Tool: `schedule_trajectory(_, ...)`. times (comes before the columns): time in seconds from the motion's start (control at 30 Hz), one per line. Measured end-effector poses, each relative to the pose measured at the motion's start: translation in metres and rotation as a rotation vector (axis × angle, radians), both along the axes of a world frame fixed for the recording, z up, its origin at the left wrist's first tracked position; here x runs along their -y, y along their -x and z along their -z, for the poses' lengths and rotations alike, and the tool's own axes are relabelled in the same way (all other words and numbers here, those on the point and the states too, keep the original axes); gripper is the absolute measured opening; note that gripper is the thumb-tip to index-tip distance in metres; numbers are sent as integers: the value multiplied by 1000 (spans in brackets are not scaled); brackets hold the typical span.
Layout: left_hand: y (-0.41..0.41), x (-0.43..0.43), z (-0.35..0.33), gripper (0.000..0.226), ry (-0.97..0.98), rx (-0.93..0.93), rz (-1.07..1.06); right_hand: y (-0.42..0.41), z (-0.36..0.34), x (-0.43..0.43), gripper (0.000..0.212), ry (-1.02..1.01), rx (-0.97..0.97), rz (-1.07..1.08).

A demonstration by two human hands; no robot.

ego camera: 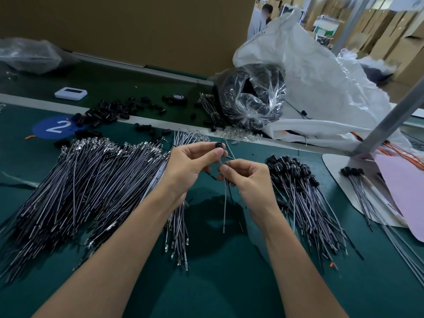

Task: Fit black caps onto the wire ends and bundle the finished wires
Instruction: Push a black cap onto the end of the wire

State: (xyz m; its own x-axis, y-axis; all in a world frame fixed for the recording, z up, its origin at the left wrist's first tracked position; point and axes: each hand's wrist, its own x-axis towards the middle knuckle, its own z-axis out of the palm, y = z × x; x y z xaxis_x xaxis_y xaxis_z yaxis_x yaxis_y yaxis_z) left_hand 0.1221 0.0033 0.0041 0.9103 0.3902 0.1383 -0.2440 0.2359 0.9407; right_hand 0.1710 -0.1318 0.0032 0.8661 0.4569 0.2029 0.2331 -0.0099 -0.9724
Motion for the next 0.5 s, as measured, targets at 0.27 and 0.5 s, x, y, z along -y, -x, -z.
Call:
schedule_trajectory(0.27, -1, 8, 0, 26, 16, 11, 19, -1, 4, -3, 5, -42, 99, 69)
schedule_trajectory(0.5, 4, 5, -2, 28, 4, 49, 5, 0, 3, -3, 9, -2, 126, 53)
